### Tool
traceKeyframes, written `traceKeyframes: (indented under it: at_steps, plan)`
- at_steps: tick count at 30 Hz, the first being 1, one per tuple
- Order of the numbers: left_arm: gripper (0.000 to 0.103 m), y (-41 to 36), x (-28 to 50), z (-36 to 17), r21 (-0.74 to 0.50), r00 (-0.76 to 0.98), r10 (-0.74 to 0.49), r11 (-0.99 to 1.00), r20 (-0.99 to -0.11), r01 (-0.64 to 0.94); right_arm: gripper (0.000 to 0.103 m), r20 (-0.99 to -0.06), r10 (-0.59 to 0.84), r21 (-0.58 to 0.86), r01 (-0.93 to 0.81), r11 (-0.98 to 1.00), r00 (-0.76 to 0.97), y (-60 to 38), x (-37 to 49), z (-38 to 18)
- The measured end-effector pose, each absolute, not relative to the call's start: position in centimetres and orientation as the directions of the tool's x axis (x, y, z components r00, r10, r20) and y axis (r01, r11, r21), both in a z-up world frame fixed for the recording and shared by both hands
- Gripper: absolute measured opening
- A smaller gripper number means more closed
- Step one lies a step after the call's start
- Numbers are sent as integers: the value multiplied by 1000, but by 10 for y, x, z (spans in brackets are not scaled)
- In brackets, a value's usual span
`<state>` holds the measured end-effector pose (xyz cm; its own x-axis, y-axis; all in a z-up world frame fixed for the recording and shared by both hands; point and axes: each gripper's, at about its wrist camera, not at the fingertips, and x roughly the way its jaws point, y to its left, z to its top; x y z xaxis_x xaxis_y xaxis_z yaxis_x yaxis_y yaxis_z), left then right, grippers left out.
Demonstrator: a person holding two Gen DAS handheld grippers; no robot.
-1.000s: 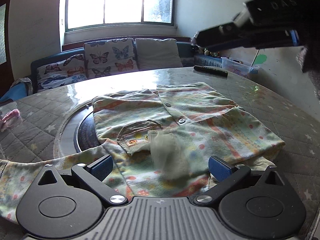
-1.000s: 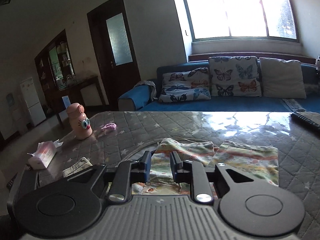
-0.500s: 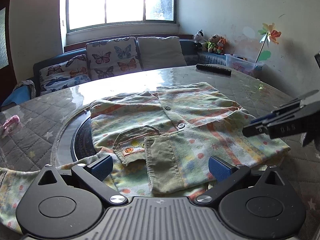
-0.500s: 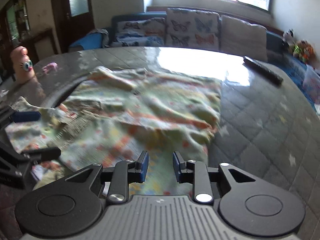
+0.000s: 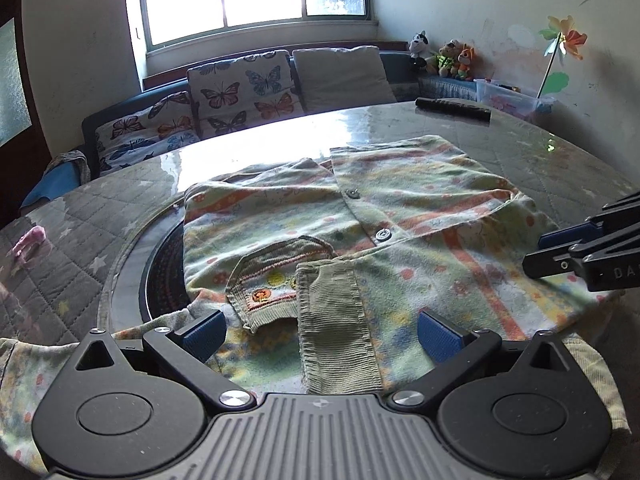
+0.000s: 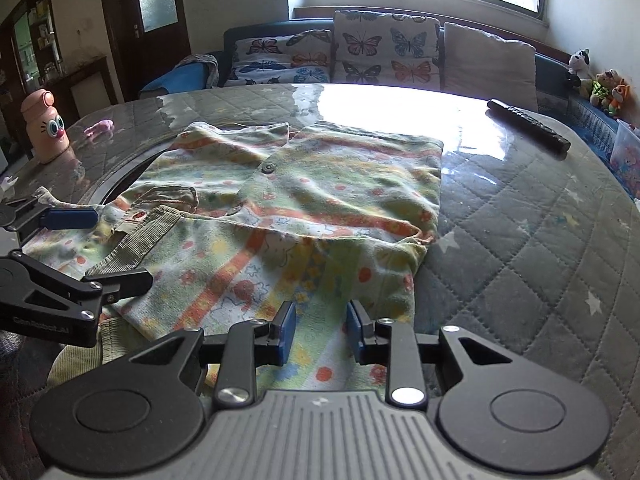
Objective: Fold clothes
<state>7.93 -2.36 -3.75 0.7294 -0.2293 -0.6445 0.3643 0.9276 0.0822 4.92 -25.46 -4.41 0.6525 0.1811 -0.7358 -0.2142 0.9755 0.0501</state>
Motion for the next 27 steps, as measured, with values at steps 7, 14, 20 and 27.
traceKeyframes:
  at_steps: [7,14,20,27]
  plan:
    - [103,-23,81,-39,79,724,-224,930,-653,360,29,-735,185,42,-228,973,652,-254,50,-44]
    - [103,-23,82,-38,79,724,-219,932,-654,353,29,-733,179,27,-236,971,657,-252,49,-44]
    - [103,-20,80,-39,79,727,-208,937,-654,339,29,-734,169,13,-236,972,657,-251,48,-44]
    - [103,-16,78,-39,79,731,-198,942,-653,326,31,-735,152,-9,-234,972,660,-250,42,-44]
